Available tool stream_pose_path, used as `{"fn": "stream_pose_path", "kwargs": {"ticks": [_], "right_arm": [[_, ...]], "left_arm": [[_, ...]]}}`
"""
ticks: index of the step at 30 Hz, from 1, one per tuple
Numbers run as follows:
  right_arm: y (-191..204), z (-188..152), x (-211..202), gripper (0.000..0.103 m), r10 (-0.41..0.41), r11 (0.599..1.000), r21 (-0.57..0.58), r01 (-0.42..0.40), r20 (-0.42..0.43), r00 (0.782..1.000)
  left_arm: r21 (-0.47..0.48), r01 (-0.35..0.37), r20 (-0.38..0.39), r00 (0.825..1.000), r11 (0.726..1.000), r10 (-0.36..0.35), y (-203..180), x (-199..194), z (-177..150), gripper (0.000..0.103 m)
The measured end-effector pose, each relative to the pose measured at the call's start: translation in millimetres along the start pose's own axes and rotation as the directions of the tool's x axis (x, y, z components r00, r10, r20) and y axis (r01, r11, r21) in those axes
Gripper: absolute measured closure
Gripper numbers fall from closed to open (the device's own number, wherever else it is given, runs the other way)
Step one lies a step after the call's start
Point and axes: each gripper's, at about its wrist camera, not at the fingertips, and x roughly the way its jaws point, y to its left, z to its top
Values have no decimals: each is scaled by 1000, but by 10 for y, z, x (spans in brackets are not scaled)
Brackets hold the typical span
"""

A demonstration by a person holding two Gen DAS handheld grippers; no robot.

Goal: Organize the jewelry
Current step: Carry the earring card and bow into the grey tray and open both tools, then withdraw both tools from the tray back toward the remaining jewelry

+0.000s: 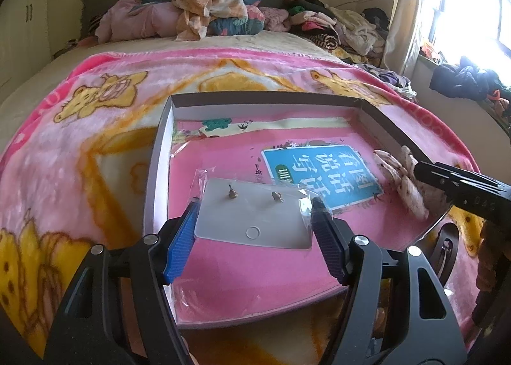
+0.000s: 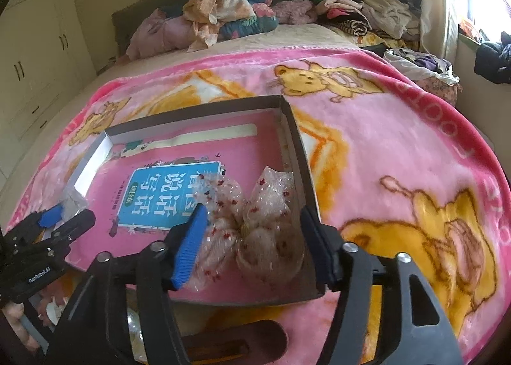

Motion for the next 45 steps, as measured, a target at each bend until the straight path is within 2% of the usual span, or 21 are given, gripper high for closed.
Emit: {"fn": "stream_pose_path", "kwargs": {"ticks": [3,6,14,17,19,27,29,45], "right_arm": [[-8,-12,-63,37,11,1000,2,-11,13,1000],[5,-27,-157,30,4,1000,-6,-4,41,999],[14,-82,-457,23,9,1000,-19,-7,114,993],[14,-121,-564,21,16,1000,-16,-14,133,991],[19,-157,-626,19,15,1000,-16,-13,145,989],[16,-319,-830,16,38,999,-10,-36,159,987],[25,-364,-890,16,37,999,-15,-35,166,985],[72,-609,-1247,14,43,999,-26,-38,196,980]], "left_arm": [[5,-4,4,1000,1000,4,-6,-19,-19,43],[4,-7,8,1000,1000,7,-6,-40,-28,42],[1,-8,21,1000,1000,8,8,-93,-42,39],[2,-7,30,1000,1000,7,14,-150,-57,32],[5,-4,36,999,1000,3,6,-189,-73,31],[7,20,73,997,1000,-20,-50,-380,-109,23],[10,19,88,996,1000,-20,-69,-432,-116,17],[51,47,155,986,998,-55,-235,-765,-200,12]]}}
